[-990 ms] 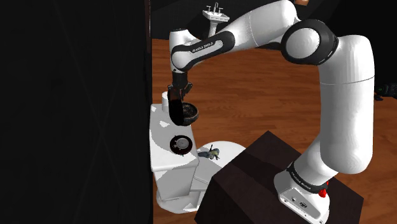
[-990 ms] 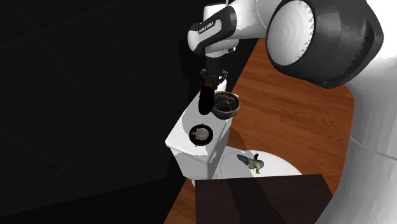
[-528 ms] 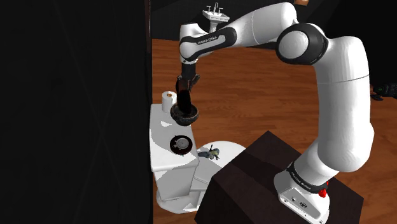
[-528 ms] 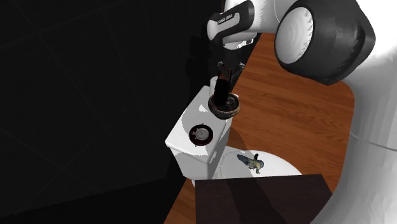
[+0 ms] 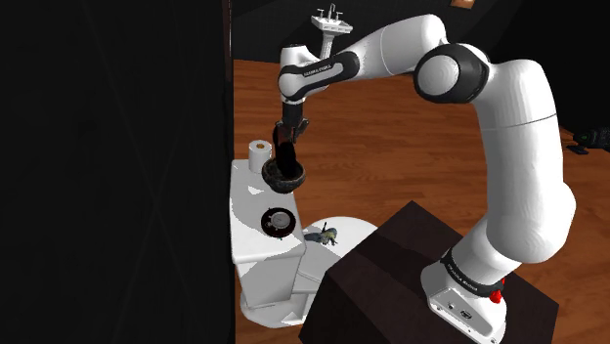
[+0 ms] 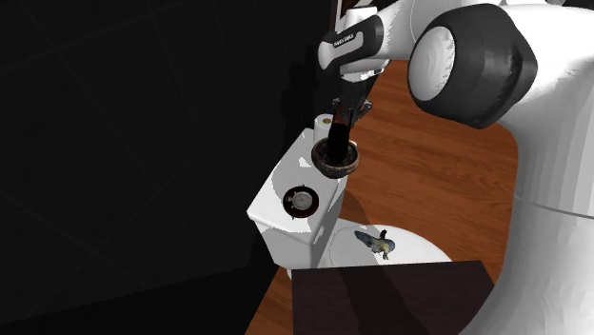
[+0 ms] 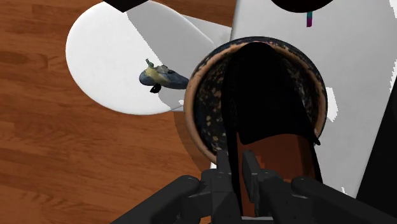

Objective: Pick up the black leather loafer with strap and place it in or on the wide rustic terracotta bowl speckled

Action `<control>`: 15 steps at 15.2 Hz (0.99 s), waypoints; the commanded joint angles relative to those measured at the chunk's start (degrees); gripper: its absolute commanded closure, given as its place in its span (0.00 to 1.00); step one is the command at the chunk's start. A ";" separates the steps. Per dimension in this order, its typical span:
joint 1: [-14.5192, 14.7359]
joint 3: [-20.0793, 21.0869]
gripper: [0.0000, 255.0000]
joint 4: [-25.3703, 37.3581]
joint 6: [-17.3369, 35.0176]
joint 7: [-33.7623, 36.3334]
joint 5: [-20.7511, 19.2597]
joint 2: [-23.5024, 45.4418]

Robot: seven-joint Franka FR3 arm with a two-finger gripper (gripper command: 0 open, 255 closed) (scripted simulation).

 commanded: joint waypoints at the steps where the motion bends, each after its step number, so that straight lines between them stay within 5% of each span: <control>1: -0.05 -0.08 1.00 -0.19 1.07 -0.01 -0.10 0.79; 15: 0.12 -0.42 1.00 -0.61 5.37 0.40 -0.56 4.68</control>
